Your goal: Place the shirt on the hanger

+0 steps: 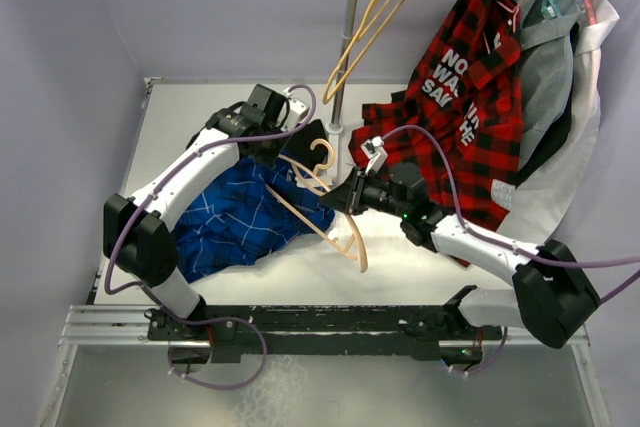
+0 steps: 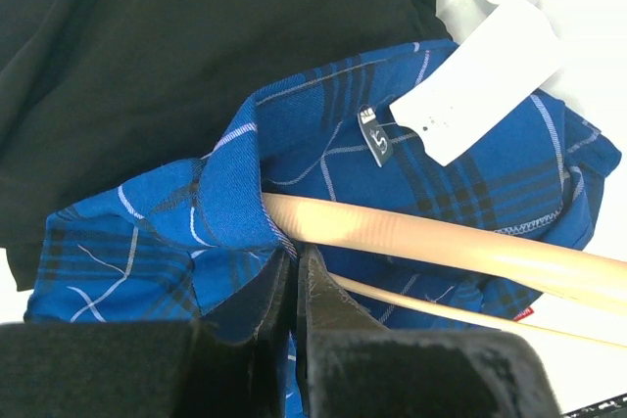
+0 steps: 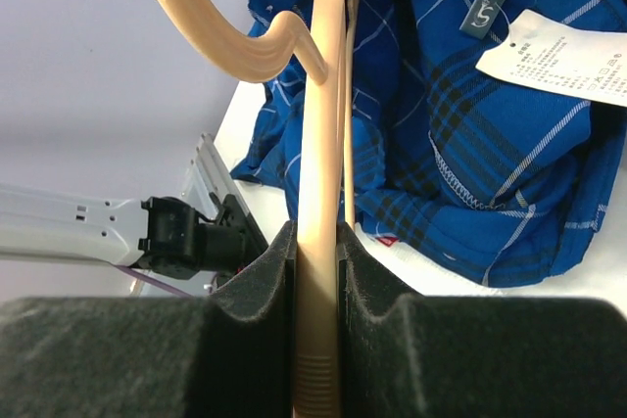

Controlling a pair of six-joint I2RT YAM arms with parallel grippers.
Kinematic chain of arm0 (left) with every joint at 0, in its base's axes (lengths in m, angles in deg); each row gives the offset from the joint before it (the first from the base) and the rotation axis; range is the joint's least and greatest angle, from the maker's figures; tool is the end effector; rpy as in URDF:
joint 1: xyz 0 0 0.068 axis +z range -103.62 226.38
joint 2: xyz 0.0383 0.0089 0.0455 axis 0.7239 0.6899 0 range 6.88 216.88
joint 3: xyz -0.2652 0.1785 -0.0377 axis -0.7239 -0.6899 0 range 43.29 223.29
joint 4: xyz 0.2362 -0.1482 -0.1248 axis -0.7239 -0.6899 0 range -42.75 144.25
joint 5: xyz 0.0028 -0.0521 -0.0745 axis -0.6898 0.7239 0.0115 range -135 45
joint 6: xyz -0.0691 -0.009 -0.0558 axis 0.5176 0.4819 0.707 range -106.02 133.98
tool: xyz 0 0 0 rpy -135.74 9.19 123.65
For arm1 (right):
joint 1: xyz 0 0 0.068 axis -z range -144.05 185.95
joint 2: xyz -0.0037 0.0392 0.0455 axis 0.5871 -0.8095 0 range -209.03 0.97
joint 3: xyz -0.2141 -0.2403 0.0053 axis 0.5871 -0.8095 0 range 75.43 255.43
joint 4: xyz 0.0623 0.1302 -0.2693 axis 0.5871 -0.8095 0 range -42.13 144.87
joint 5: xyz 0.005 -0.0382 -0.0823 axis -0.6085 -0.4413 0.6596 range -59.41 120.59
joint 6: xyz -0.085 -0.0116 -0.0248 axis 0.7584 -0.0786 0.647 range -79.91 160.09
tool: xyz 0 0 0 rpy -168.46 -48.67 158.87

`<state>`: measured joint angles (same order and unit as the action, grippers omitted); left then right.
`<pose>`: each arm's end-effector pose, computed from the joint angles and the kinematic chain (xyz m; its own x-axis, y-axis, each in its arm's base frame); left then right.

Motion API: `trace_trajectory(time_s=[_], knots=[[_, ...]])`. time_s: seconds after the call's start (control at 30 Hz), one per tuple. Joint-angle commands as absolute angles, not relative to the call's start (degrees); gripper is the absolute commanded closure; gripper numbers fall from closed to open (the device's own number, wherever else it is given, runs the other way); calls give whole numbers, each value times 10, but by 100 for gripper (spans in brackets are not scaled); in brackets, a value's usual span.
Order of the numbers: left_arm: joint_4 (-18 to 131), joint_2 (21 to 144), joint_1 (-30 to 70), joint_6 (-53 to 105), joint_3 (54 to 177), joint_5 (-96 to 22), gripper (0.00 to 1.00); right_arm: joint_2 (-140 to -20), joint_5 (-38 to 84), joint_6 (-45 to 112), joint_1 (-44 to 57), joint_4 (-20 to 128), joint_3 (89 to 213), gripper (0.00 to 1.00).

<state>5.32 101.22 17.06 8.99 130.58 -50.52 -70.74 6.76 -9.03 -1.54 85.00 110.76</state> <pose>0.3753 -0.2021 0.3238 -0.6816 0.4822 -0.5504 0.5018 0.8554 0.1281 0.2482 0.2310 0.2714 -0.7184 0.3206 -0.6174 -0.5077 0.3651 0.7804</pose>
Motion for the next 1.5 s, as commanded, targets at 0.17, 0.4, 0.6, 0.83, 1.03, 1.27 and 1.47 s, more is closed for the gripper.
trace_trajectory(time_s=[0.17,0.4,0.6,0.83,1.03,1.27,1.47], knots=[[43,976,163,85,1310,-447,94,-785,29,-73,-24,940,1163,100],[30,968,154,88,1296,-427,95,-848,21,-37,-24,918,1235,100],[39,963,154,84,1279,-427,95,-901,9,-46,-23,961,1267,100],[44,950,154,81,1276,-419,95,-981,-25,-110,-13,1112,1254,100],[44,950,154,78,1267,-409,94,-1038,-35,-135,-12,1168,1279,100],[-14,951,154,-14,1258,-270,86,-1050,-32,-124,7,1166,1301,100],[-114,963,154,-155,1214,-224,28,-1053,-43,-121,27,1175,1292,100]])
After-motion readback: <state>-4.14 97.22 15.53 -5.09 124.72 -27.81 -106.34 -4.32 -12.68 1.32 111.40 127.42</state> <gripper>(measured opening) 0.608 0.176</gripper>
